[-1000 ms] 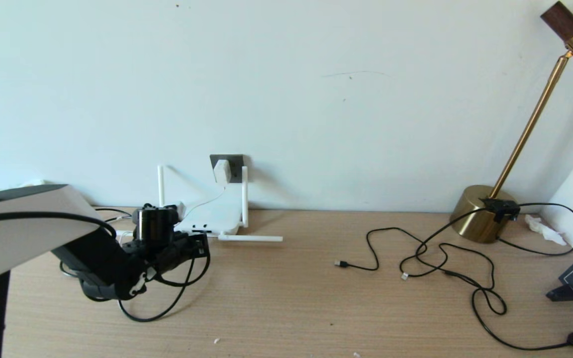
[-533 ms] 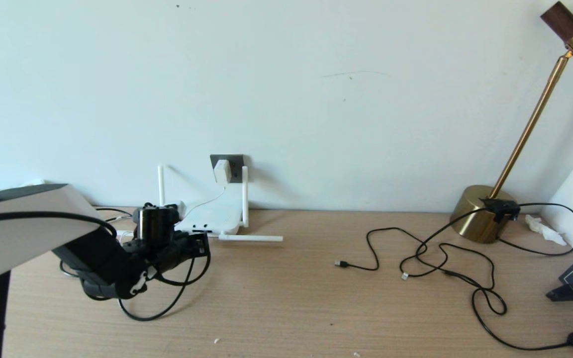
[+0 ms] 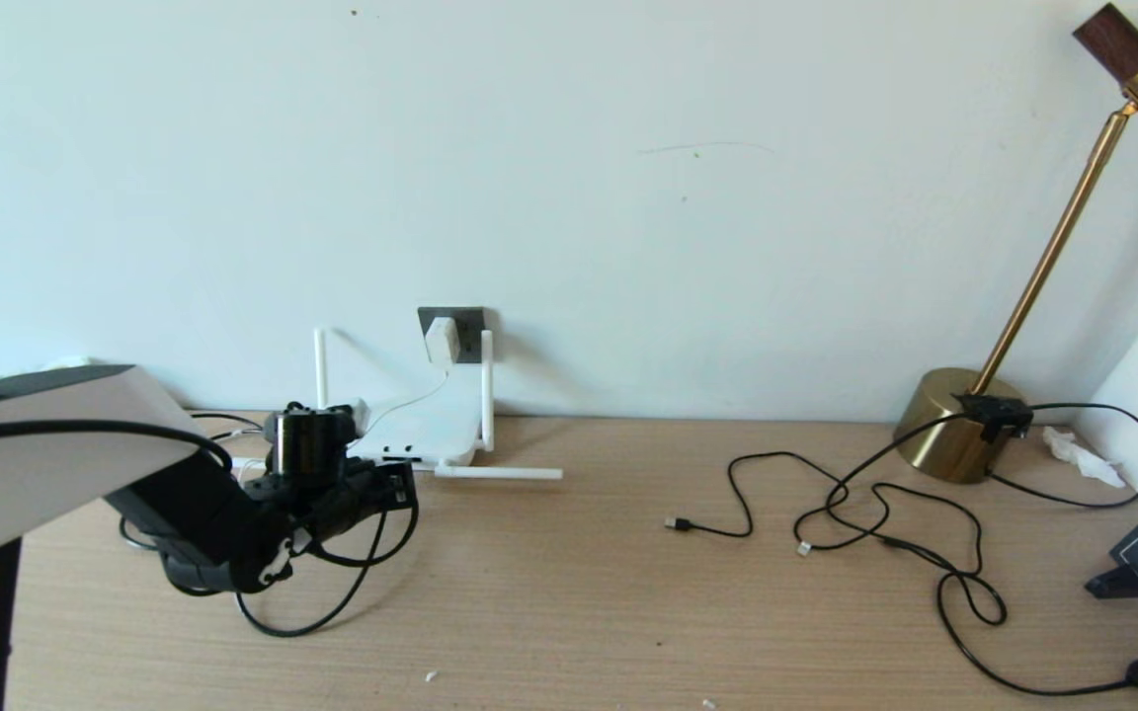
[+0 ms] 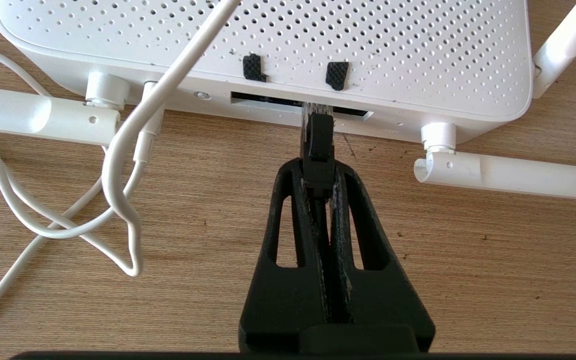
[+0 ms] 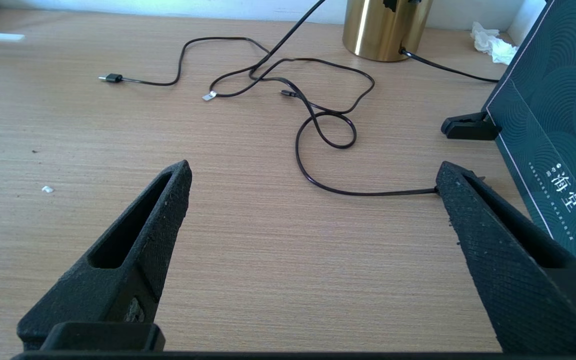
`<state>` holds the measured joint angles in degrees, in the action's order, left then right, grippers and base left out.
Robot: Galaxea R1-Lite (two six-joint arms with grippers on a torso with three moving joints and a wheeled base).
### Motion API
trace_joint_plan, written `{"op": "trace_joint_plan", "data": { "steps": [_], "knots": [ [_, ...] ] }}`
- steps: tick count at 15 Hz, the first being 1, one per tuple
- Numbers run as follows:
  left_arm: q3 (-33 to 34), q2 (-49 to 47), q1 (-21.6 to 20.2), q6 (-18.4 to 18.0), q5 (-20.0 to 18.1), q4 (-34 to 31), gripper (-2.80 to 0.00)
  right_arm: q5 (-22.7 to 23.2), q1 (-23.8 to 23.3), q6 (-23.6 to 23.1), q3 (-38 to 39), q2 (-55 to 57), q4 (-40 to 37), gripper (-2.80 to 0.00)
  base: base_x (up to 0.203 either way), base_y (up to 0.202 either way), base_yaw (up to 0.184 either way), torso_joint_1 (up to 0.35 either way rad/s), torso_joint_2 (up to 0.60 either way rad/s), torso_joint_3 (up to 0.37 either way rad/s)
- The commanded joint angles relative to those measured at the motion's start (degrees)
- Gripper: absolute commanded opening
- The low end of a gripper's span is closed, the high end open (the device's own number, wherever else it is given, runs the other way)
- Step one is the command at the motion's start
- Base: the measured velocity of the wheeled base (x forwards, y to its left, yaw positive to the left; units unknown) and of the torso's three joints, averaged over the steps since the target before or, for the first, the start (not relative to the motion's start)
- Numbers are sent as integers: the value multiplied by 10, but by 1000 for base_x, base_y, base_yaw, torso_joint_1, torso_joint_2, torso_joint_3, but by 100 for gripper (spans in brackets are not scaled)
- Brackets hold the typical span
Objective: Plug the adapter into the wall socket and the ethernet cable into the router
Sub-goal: Plug cable into router interface
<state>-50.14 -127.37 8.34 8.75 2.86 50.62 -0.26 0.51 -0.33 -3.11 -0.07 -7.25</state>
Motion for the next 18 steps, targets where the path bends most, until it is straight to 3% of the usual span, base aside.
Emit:
{"op": "trace_joint_plan", "data": {
  "steps": [1, 18],
  "knots": [
    [-3, -1, 0, 1, 0, 3, -280, 0, 0, -1, 0, 1, 0, 0, 0, 0, 0, 0, 0, 0],
    [-14, -12, 0, -3, -1, -14, -280, 0, 0, 0, 0, 1, 0, 0, 0, 0, 0, 0, 0, 0]
  ]
}}
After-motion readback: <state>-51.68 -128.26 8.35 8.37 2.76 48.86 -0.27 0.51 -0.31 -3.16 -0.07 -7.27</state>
